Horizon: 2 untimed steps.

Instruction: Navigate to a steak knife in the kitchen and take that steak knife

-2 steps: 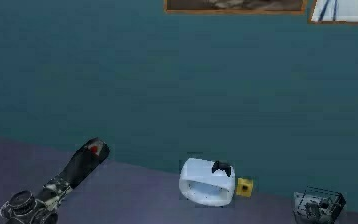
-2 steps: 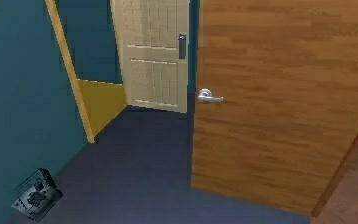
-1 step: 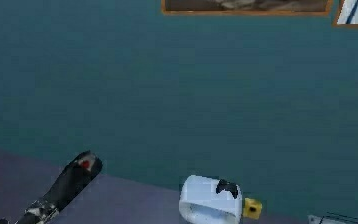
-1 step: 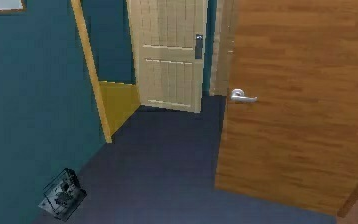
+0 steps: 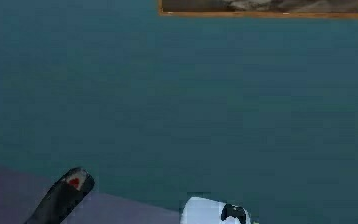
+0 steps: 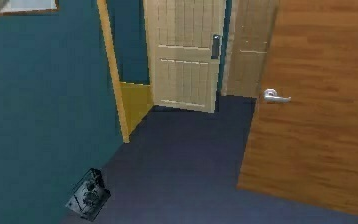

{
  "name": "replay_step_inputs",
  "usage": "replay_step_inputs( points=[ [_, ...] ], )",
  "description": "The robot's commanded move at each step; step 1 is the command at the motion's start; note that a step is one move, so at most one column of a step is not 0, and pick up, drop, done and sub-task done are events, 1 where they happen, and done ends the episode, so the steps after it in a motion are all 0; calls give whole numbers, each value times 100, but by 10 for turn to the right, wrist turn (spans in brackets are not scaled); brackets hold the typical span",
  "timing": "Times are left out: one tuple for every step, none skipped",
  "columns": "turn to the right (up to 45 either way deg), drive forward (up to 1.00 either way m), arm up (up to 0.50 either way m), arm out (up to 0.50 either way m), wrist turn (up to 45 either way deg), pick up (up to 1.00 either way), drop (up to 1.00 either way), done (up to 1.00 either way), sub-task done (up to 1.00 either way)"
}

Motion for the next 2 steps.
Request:
replay_step_inputs(
  points=[
    [450, 0, 0, 0, 0, 0, 0, 0, 0],
    [450, 0, 0, 0, 0, 0, 0, 0, 0]
  ],
)
